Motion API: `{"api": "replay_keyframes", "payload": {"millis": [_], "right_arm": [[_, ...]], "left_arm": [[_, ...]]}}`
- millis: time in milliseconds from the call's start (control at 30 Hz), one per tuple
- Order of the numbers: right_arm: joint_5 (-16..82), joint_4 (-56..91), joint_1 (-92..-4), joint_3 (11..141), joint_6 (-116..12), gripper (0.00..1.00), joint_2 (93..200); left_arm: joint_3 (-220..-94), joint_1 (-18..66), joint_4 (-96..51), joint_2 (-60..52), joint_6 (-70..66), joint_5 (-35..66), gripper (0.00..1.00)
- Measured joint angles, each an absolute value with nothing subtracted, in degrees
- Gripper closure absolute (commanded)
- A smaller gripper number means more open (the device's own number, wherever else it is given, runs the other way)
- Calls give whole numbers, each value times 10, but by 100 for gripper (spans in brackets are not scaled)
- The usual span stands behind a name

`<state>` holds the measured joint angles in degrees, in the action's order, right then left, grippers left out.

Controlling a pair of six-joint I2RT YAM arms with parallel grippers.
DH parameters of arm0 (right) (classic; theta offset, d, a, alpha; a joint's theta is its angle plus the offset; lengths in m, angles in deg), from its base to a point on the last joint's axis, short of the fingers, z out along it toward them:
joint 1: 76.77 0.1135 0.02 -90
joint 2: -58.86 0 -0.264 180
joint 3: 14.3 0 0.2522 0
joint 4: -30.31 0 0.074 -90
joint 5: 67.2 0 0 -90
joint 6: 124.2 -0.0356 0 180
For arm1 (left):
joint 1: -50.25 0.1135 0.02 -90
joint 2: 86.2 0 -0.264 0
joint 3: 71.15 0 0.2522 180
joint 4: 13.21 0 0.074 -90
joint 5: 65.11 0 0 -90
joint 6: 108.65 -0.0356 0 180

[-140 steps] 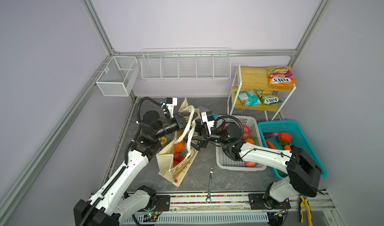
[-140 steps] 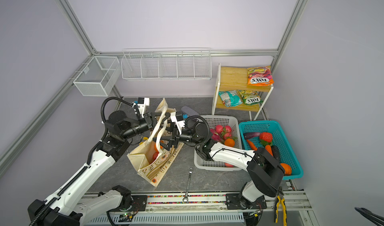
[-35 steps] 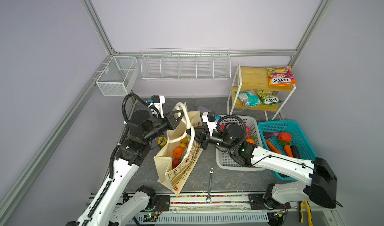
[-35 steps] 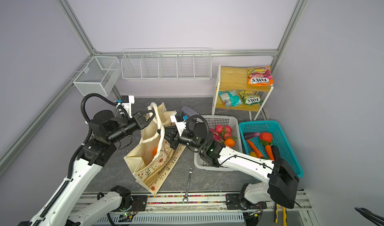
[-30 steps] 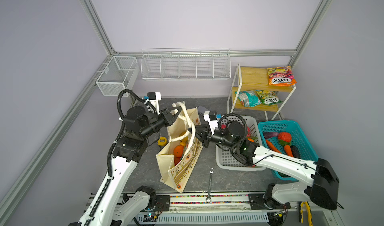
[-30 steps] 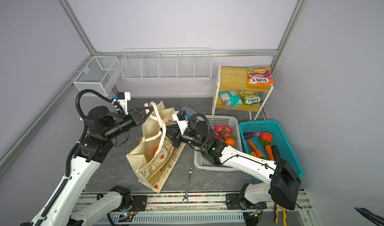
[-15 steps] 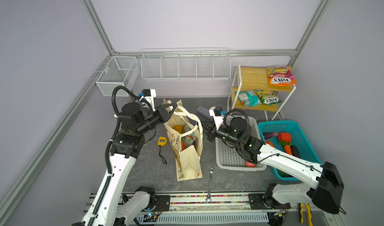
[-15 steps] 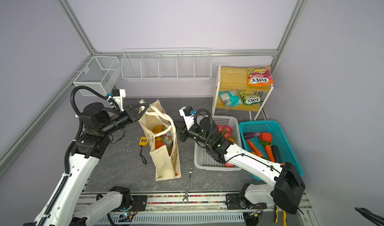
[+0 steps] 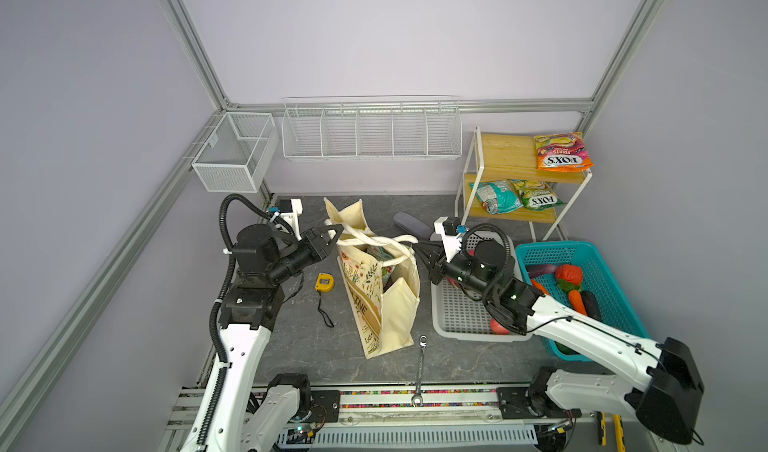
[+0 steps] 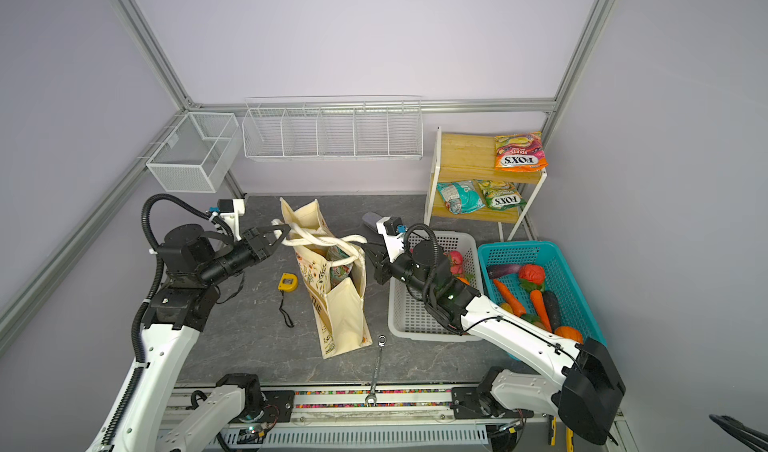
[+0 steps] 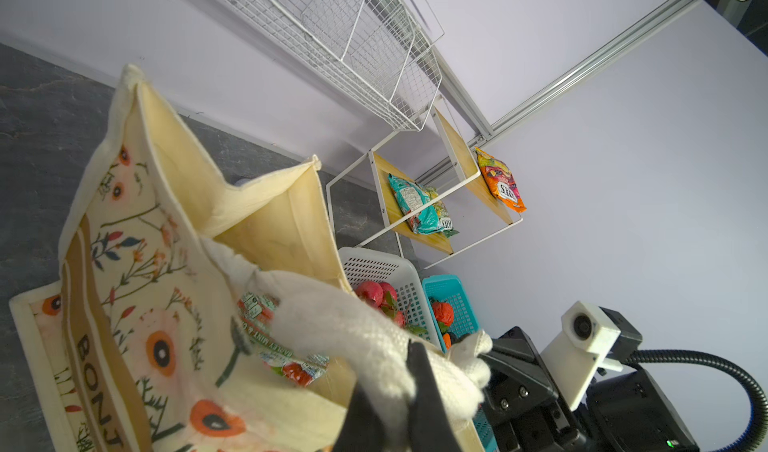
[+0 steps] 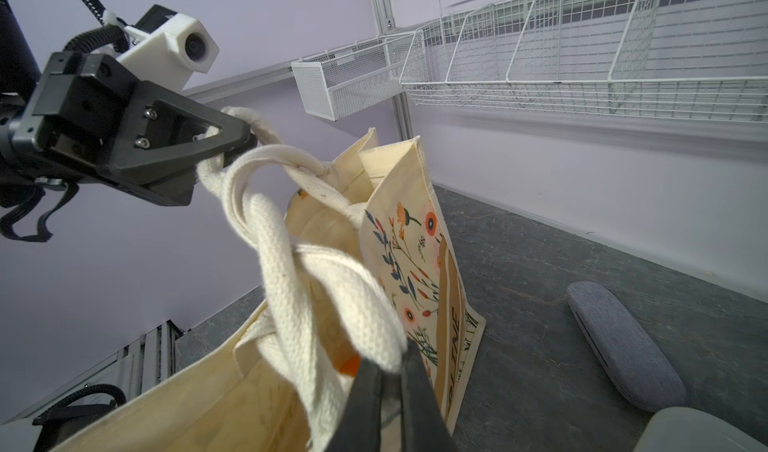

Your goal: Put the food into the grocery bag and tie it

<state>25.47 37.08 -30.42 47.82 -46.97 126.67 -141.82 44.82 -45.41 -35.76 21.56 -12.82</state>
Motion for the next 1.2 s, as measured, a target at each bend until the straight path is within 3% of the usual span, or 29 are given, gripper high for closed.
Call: {"api": "replay_keyframes", "payload": {"millis": [200,433,700,967,1200], "right_arm": [[275,369,-331,466,-474,93,1240],[310,339,-339,497,-442,84,1259],[316,303,-313,558,-363,69,1320],[300,249,-308,598,-291,44,1342],[279,173,-306,680,-220,38,1367]], "left_arm": [[-1390,486,-458,-374,216,-160,100],[-1385,497,-448,-375,219,-176,100],[-1379,503,-434,-375,219,-180,100],[-1371,503,-425,-375,218,-189,100],[-1363,502,-415,-375,219,-196,100]]}}
